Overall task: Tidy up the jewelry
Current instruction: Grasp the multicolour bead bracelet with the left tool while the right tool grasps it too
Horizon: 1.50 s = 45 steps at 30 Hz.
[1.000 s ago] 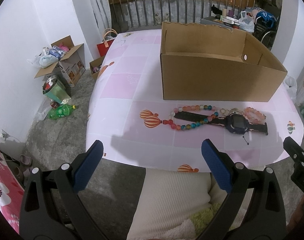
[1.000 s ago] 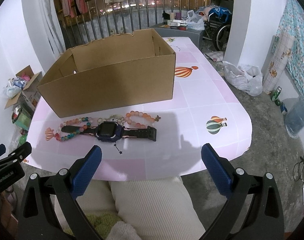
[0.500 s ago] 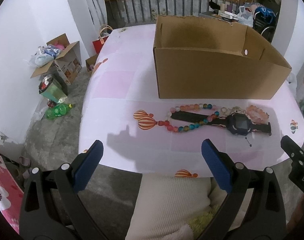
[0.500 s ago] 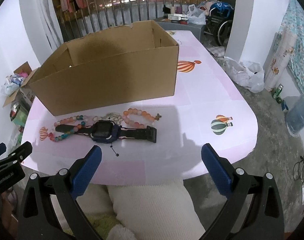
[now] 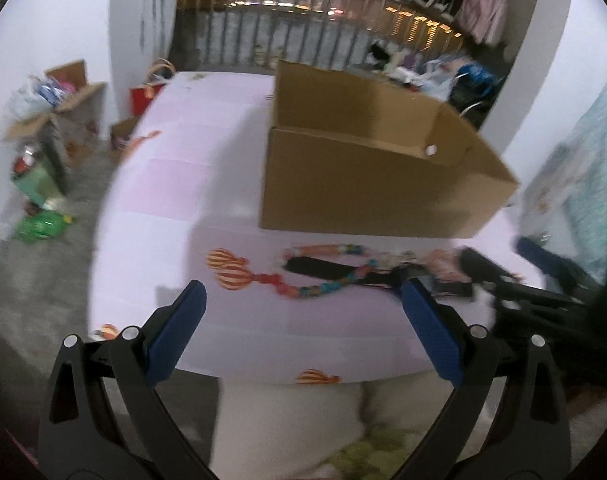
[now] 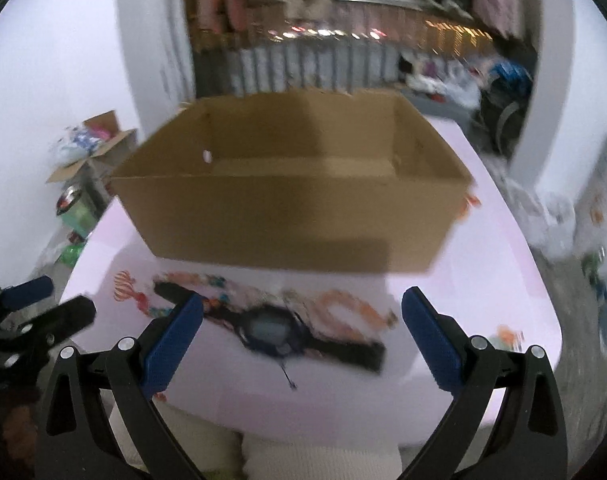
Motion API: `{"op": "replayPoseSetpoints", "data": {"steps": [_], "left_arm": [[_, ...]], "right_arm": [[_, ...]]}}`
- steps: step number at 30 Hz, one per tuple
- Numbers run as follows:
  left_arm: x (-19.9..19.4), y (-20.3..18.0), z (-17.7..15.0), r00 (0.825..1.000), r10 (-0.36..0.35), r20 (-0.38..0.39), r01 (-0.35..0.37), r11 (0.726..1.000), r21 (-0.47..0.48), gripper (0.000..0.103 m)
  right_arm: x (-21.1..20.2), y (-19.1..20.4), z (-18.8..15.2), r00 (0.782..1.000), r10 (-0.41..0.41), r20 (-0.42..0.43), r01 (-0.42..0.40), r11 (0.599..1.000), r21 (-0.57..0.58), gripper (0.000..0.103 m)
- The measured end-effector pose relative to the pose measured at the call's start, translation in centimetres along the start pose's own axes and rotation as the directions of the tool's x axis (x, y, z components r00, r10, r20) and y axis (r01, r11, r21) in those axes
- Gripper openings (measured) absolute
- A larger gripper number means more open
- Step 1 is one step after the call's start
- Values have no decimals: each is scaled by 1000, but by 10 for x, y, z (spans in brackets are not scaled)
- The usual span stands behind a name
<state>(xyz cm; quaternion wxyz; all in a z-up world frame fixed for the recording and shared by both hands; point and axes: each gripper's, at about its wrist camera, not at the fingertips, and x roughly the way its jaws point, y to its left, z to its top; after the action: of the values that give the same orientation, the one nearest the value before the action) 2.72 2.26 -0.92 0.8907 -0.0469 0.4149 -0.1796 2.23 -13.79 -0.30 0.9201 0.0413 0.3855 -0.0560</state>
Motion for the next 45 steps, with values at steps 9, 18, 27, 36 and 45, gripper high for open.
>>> {"op": "replayPoseSetpoints", "data": {"steps": [9, 18, 27, 36, 45], "left_arm": [[20, 12, 8, 999, 42, -5, -42, 999, -25, 95], [49, -3, 9, 992, 125, 3, -123, 978, 171, 79], [74, 4, 11, 992, 105, -74, -89, 978, 186, 39], [94, 5, 9, 982, 94, -164, -59, 976, 210, 15], [97, 2, 4, 982, 113, -151, -75, 968, 238, 8]], "right_arm": [[33, 21, 15, 983, 170, -62, -174, 982, -67, 66], [63, 31, 17, 938, 282, -200, -306, 947, -98, 37], [83, 40, 22, 910, 288, -299, -351, 918, -186, 16], [94, 47, 19, 903, 222, -367, -335, 900, -279, 16], [96, 44, 11, 899, 215, -381, -342, 889, -305, 10]]}}
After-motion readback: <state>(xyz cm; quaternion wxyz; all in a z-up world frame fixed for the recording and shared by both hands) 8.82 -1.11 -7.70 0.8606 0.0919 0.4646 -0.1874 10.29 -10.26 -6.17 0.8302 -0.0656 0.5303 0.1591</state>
